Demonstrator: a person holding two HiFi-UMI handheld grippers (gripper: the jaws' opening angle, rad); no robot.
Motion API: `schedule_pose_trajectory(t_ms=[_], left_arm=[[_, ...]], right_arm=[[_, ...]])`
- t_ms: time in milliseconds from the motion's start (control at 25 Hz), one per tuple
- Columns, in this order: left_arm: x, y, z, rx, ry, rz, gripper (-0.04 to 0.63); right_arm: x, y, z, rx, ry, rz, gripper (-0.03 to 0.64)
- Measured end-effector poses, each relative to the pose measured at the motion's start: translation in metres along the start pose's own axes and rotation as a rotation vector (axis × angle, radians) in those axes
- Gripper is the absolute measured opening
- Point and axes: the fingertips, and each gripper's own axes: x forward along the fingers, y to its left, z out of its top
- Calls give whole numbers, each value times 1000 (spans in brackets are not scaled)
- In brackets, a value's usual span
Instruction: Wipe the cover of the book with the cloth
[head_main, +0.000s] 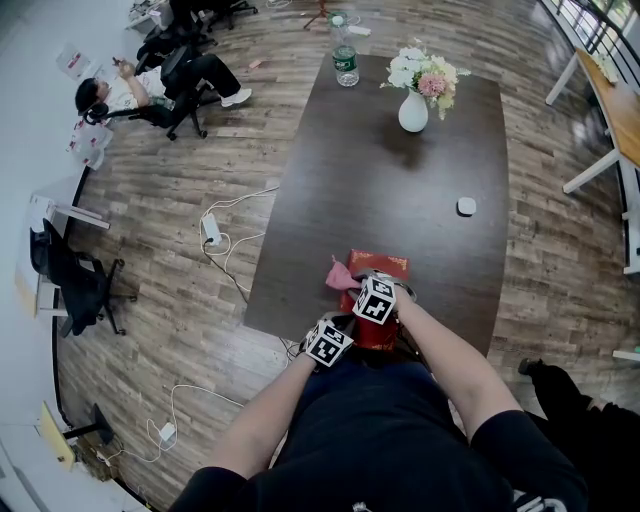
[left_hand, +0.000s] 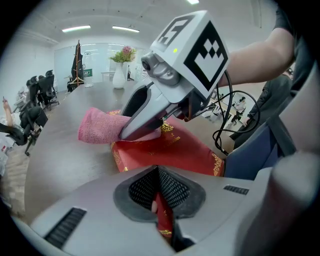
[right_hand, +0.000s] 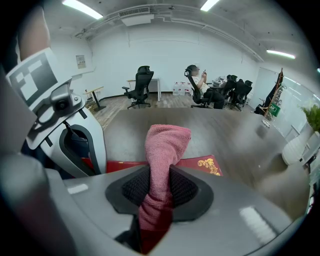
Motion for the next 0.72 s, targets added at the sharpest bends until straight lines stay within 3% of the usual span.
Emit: schedule_pose_trajectory(t_ms=[720], left_arm=[[-2,-1,-3,-6,14,-5,-5]], right_arm=[[-8,-1,-12,13,4,-15,112]])
